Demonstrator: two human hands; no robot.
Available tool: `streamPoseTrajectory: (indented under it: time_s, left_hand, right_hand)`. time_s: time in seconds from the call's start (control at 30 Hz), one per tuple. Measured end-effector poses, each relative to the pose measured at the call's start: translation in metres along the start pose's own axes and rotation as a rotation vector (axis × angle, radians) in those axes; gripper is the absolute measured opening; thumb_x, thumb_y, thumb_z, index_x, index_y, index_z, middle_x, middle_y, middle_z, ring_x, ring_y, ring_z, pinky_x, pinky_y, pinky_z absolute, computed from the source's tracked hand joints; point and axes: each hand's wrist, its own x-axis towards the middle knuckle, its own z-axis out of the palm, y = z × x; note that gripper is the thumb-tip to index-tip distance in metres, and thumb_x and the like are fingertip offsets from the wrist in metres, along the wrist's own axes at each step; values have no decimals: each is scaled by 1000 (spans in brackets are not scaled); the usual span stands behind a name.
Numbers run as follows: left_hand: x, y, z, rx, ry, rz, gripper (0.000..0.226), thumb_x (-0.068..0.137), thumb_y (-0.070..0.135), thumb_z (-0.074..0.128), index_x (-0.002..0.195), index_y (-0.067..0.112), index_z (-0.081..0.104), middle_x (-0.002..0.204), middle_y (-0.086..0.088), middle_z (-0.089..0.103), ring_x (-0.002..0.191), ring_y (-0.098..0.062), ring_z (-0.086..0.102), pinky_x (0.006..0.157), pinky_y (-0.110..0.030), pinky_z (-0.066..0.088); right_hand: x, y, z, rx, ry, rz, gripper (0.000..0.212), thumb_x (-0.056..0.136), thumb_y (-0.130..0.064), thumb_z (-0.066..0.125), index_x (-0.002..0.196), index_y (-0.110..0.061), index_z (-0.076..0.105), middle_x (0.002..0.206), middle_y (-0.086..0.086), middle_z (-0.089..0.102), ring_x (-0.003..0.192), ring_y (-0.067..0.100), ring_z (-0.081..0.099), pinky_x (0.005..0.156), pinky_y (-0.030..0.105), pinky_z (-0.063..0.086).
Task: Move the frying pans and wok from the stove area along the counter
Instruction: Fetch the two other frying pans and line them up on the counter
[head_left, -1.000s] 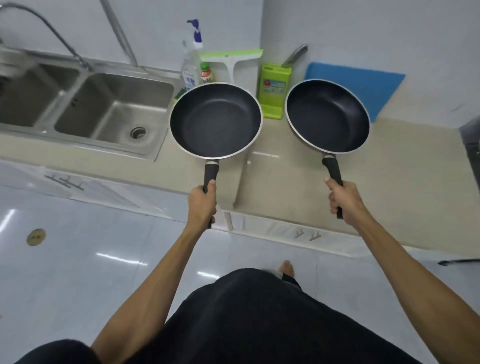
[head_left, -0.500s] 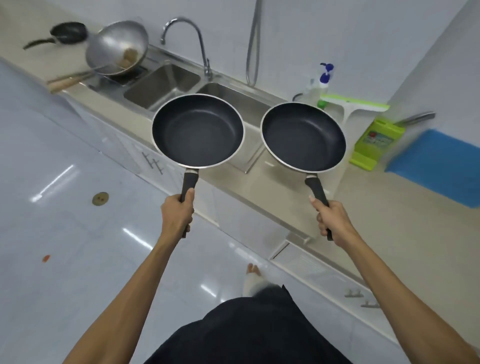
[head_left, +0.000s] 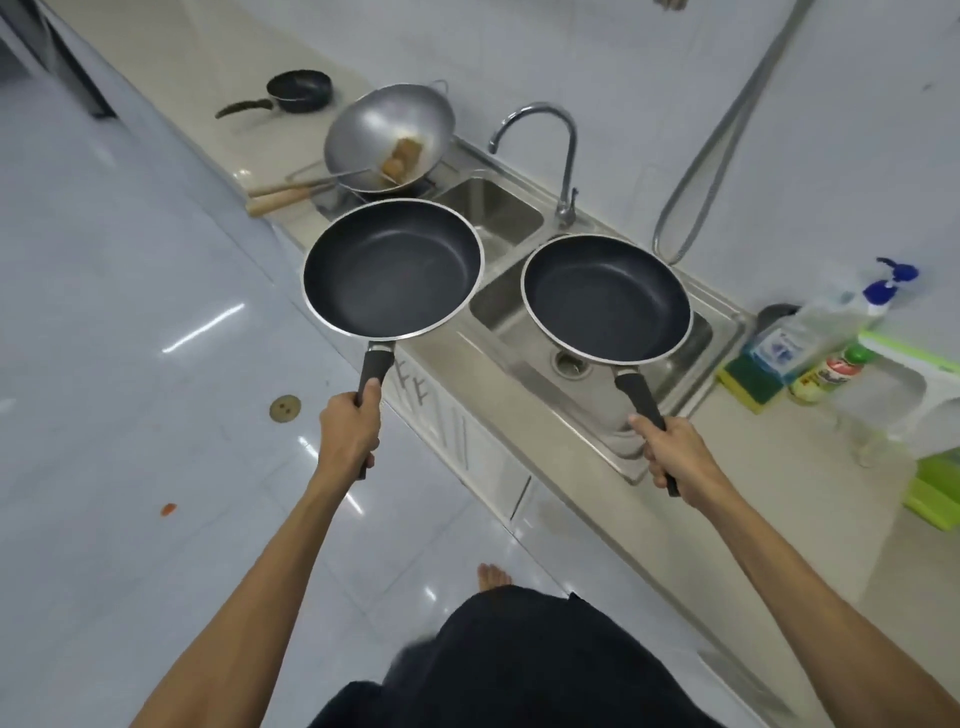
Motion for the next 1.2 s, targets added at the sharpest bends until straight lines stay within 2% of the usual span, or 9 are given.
streamPoseTrajectory:
  time_s: [0.1, 0.3, 0.47, 0.57, 0.67, 0.8, 1.0, 1.2]
  left_hand:
    - [40, 12, -26, -6, 48, -24, 50, 91, 55, 46, 73, 9, 52, 58, -7, 49, 30, -15, 41, 33, -24, 37]
    - [127, 20, -82, -38, 116, -69, 48, 90, 53, 52, 70, 9, 51, 61, -11, 50, 36, -23, 43, 34, -23, 37]
    - [213, 15, -146, -26, 154, -50, 48, 90, 51, 52, 65, 11, 48, 56, -8, 49, 26, -16, 42, 31, -22, 35]
    - [271, 18, -195, -18, 120, -56, 47, 90, 51, 53, 69, 10, 51, 59, -10, 51, 29, -16, 44, 35, -25, 38]
    - [333, 22, -250, 0, 87, -54, 45, 92, 50, 54, 71, 10, 51, 63, -11, 50, 42, -21, 45, 41, -27, 41]
    - [404, 29, -312, 13, 60, -49, 46, 93, 51, 54, 72, 10, 51, 62, -10, 51, 40, -19, 43, 37, -24, 40]
    - [500, 34, -374, -22, 40, -76, 46, 95, 52, 52, 80, 9, 53, 65, -10, 52, 42, -19, 44, 43, -27, 41]
    - [598, 44, -416, -9, 48, -89, 43, 97, 49, 50, 79, 10, 52, 63, -8, 50, 38, -15, 41, 34, -20, 35]
  right_hand:
    - [30, -46, 35, -18, -34, -14, 31, 95, -40, 63, 81, -16, 49, 42, -9, 38, 31, 11, 31, 35, 21, 28]
    - [71, -125, 115, -60, -122, -48, 27, 95, -40, 63, 86, -18, 50, 47, -7, 38, 34, 11, 31, 34, 22, 28]
    - [94, -186, 214, -54, -121, -74, 35, 96, -42, 62, 78, -17, 46, 44, -7, 37, 31, 10, 31, 34, 22, 27]
    - [99, -222, 277, -19, -99, -73, 36, 95, -46, 62, 77, -18, 48, 43, -8, 38, 32, 10, 31, 35, 21, 27]
    - [105, -264, 339, 4, -70, -51, 34, 93, -50, 62, 82, -19, 52, 42, -10, 38, 31, 10, 31, 35, 20, 26]
    - [109, -315, 417, 20, -36, -42, 37, 90, -54, 61, 79, -20, 49, 42, -10, 37, 31, 10, 31, 36, 19, 25]
    - [133, -377, 521, 40, -62, -72, 38, 87, -55, 62, 83, -20, 48, 43, -10, 36, 32, 11, 31, 39, 22, 27]
    - [179, -445, 611, 33, -99, -93, 36, 91, -51, 61, 81, -20, 47, 44, -9, 33, 32, 11, 28, 38, 21, 24]
